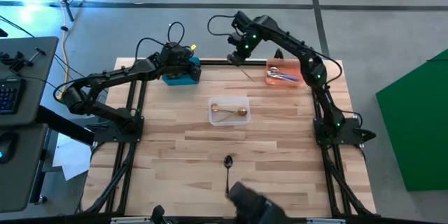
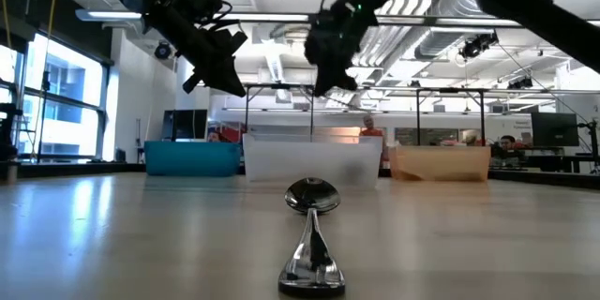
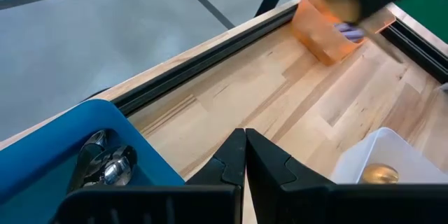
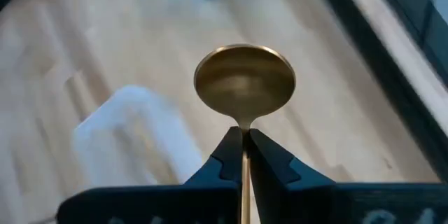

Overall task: Sort silverware by color (type)
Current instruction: Put the golden spoon into the white bin

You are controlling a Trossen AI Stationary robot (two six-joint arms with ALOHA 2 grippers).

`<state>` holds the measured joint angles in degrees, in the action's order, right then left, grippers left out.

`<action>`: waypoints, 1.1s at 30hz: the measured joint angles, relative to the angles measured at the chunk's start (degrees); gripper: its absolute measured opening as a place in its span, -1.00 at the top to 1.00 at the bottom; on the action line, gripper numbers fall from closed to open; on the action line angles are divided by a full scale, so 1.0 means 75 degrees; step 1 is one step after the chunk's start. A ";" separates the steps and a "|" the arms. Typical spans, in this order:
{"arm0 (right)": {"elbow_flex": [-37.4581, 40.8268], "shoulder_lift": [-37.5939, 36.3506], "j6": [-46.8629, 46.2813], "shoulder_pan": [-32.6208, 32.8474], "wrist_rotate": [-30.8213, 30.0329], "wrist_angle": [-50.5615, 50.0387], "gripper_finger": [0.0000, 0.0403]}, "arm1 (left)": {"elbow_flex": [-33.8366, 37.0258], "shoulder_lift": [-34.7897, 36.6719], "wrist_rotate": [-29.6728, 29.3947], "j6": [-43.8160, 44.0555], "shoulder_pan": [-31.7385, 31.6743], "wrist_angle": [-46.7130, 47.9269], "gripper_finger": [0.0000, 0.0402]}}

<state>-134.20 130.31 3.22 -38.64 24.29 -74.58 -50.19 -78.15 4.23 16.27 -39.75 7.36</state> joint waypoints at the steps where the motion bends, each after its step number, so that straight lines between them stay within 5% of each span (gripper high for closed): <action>1: 0.0002 -0.0088 0.0120 0.0130 0.0091 -0.0048 0.99 | 0.0000 0.0000 0.0026 0.0000 0.0000 0.0002 0.99; 15: 0.0019 -0.0084 0.1085 0.2172 0.0473 -0.0078 1.00 | 0.0000 0.0000 -0.0044 -0.0191 0.0015 0.0110 0.99; 33: 0.0171 0.0684 0.1096 0.2685 -0.0559 0.0168 1.00 | 0.0000 0.0041 -0.0512 -0.0405 -0.0004 0.0649 0.99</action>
<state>-132.92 135.44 11.44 -18.50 20.10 -73.33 -50.19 -77.84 0.39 13.23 -39.77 12.23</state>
